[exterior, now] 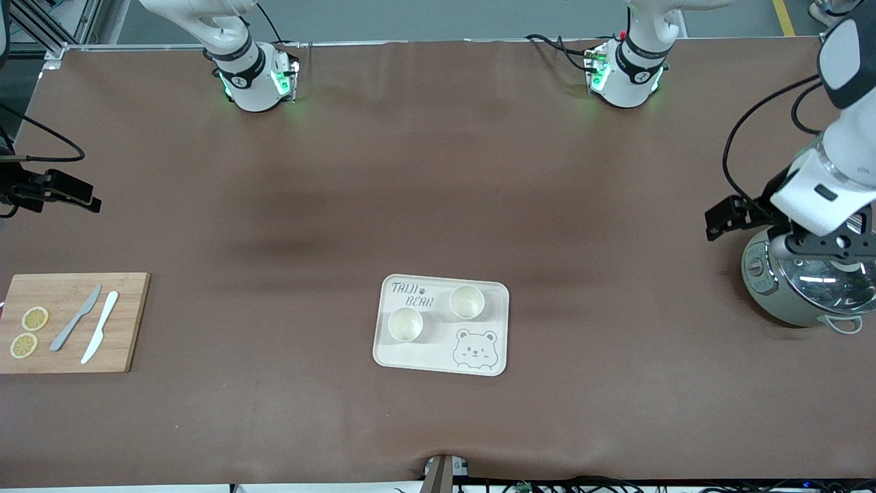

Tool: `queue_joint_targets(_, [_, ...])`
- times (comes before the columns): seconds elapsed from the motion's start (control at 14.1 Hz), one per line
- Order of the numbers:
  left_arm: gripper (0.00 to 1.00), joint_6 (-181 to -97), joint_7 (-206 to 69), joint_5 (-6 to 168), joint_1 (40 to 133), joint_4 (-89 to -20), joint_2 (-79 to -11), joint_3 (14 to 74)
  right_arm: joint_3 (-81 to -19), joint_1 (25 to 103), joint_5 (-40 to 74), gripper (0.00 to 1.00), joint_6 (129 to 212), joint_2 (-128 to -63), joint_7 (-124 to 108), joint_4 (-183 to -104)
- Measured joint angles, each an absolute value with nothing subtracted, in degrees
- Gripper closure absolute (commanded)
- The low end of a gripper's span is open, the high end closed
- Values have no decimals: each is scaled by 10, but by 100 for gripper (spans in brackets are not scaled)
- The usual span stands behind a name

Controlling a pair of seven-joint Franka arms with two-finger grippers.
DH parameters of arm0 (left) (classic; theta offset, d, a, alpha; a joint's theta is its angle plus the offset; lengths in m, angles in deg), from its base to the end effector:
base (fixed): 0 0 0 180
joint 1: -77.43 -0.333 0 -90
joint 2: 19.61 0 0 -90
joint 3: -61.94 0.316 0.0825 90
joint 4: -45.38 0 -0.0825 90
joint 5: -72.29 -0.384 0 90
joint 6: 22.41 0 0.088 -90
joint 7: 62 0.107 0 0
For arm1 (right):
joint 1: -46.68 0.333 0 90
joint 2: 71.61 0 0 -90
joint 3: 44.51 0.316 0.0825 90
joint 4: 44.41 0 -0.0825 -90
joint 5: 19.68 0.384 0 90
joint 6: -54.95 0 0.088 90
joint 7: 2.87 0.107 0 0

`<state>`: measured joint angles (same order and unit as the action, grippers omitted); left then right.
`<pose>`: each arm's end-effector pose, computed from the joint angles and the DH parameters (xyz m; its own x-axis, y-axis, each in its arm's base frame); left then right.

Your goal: Place white IKEA cup upright on tray with both arms

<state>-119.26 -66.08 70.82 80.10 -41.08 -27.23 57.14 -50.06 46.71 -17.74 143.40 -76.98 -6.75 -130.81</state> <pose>0.6011 -0.0730 0.5879 0.9969 -0.0608 0.0497 -0.0603 -0.9981 -0.0110 0.5775 -0.0494 0.5988 0.9981 -0.0277 -0.0557 -0.0293 -0.9992 -0.0286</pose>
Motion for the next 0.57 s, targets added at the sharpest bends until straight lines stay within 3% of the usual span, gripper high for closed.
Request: queue_joint_targets(0.57, [0,-1177,-606,708,790,-411,-266,576,-500,468,-177,0,1435,-770,-67,-1302])
